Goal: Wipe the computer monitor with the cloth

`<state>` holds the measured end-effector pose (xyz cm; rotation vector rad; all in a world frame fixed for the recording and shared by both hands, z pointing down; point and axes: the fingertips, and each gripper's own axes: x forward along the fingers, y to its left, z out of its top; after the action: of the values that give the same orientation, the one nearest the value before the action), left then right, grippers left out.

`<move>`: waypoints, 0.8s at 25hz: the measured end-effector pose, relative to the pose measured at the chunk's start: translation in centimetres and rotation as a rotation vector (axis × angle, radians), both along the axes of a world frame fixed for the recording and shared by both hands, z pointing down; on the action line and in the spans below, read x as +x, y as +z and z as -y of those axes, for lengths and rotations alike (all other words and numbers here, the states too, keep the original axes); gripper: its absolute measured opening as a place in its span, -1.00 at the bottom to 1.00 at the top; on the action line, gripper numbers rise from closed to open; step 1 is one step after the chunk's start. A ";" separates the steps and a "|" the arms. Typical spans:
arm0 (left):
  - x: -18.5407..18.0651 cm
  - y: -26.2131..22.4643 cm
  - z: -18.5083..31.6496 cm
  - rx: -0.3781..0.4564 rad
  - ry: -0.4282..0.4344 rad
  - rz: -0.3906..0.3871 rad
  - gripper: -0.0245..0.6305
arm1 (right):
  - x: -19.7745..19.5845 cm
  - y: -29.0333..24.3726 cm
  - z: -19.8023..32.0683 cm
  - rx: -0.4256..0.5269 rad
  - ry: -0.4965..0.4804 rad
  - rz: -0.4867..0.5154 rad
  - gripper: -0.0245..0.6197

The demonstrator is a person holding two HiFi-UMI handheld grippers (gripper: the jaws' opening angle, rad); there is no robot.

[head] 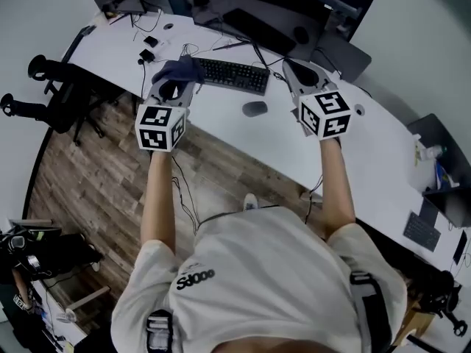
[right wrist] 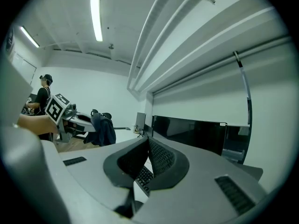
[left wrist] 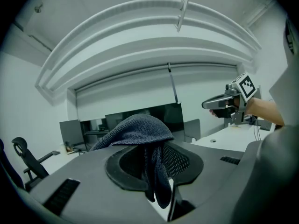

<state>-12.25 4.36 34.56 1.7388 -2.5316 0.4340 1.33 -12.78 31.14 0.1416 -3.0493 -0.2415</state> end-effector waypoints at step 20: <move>-8.2 -3.6 24.9 0.045 0.523 0.031 -0.63 | -6.8 -0.6 14.6 -0.080 0.440 0.053 -0.92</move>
<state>-20.46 -20.54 30.95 2.4221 -2.0874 0.4218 -5.52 -27.39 30.53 0.8090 -2.9686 -0.0846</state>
